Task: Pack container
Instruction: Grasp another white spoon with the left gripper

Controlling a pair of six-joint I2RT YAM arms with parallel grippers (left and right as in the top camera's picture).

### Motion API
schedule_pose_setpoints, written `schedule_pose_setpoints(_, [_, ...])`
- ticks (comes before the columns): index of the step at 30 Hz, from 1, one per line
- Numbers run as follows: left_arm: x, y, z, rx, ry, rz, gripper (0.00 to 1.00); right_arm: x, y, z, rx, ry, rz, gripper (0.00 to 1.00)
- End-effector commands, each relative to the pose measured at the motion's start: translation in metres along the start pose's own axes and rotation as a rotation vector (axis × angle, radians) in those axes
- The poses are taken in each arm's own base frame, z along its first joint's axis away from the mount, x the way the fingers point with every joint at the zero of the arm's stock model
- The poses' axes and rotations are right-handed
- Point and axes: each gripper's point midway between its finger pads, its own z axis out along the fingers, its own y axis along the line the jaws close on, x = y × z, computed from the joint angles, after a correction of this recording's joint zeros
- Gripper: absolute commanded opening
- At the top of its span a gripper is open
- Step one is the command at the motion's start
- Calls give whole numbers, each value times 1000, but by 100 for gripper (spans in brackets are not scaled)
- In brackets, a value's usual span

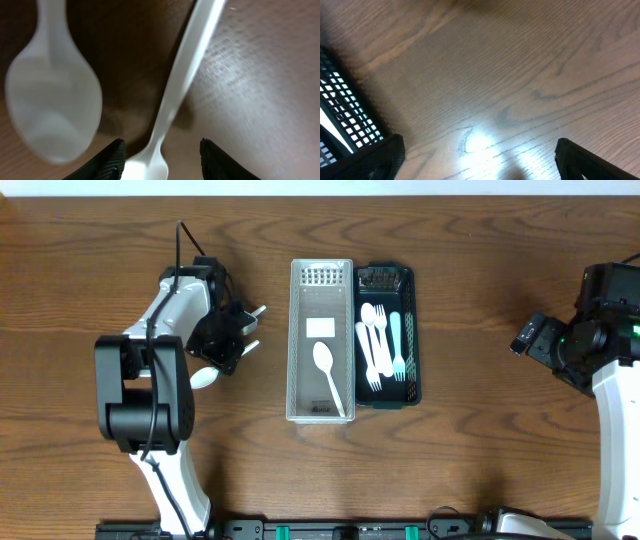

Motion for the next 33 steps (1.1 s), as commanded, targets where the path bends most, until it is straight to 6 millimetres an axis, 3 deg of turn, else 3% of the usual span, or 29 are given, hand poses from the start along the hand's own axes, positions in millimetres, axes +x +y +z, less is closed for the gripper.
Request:
schedule_pose_setpoints(1, [5,2,13,7,39,-44,46,-2,-6,1,25,-4,2,99])
schedule_pose_setpoints(4, [4,2,18,12,47,-69,41,-1,-6,1,26,0,1,99])
schedule_pose_setpoints(11, [9,-1,25,22,65,-88,8,1,-7,1,29,7,0,99])
schedule_pose_setpoints(19, [18,-22,13,63,105,-144,6,2,-8,1,31,11,0,99])
schedule_pose_setpoints(22, [22,-33,-13,54,103,-167,6,3,-8,1,33,15,0,99])
schedule_pose_setpoints(26, [19,-49,-70,1,2,-220,6,3,-8,1,32,15,0,99])
schedule_pose_setpoints(29, [3,-79,-123,43,-203,-252,6,3,-8,1,32,14,0,99])
schedule_pose_setpoints(33, [-22,-127,-177,149,-464,-212,6,3,-8,1,31,14,0,99])
